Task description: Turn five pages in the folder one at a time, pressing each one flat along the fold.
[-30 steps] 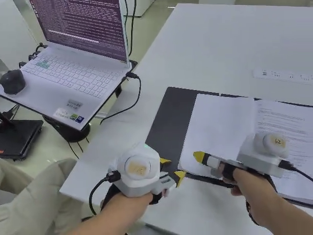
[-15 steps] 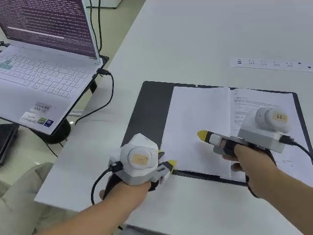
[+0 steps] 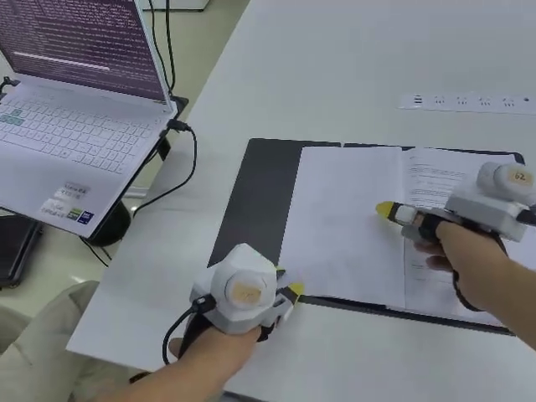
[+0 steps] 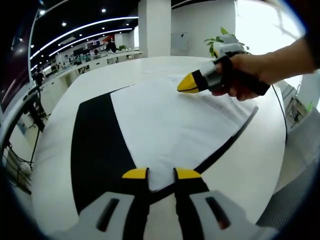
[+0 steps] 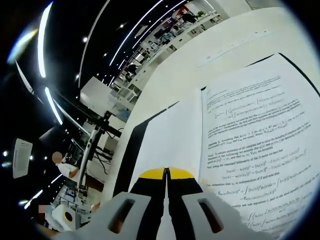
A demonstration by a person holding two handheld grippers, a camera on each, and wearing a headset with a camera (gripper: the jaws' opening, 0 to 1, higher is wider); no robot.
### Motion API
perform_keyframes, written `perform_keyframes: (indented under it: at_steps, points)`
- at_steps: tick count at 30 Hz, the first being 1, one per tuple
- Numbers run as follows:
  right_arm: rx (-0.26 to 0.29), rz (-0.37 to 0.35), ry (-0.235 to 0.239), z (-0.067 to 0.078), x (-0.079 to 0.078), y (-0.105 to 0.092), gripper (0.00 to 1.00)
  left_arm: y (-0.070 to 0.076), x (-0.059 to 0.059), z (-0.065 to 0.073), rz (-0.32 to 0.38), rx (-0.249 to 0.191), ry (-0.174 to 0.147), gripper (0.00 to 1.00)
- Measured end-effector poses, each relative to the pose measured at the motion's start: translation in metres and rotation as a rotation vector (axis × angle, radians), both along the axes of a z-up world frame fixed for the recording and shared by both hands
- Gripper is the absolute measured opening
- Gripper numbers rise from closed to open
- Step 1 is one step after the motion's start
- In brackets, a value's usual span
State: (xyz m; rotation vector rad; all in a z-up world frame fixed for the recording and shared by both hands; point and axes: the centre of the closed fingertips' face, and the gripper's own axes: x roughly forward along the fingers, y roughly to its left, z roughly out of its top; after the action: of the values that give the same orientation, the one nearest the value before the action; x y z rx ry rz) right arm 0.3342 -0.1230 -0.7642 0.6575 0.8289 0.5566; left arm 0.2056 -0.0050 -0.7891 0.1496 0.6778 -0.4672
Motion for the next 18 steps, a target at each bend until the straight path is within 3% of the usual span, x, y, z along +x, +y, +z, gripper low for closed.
perform_keyframes:
  at_steps: [4,5,6,18]
  points:
    - [0.030,-0.050,0.033,-0.009,0.019,-0.010,0.00,0.000,-0.001,0.000,-0.002,0.001,-0.003,0.18]
    - [0.083,-0.057,0.058,-0.006,0.021,-0.006,0.00,0.000,-0.001,0.000,-0.002,0.002,-0.004,0.18]
    - [0.093,-0.082,0.066,-0.008,0.027,-0.008,0.00,0.000,-0.001,-0.001,-0.002,0.007,-0.006,0.18]
    - [0.128,-0.143,0.084,-0.013,0.066,-0.009,0.00,0.001,-0.002,-0.002,-0.006,0.015,-0.005,0.18]
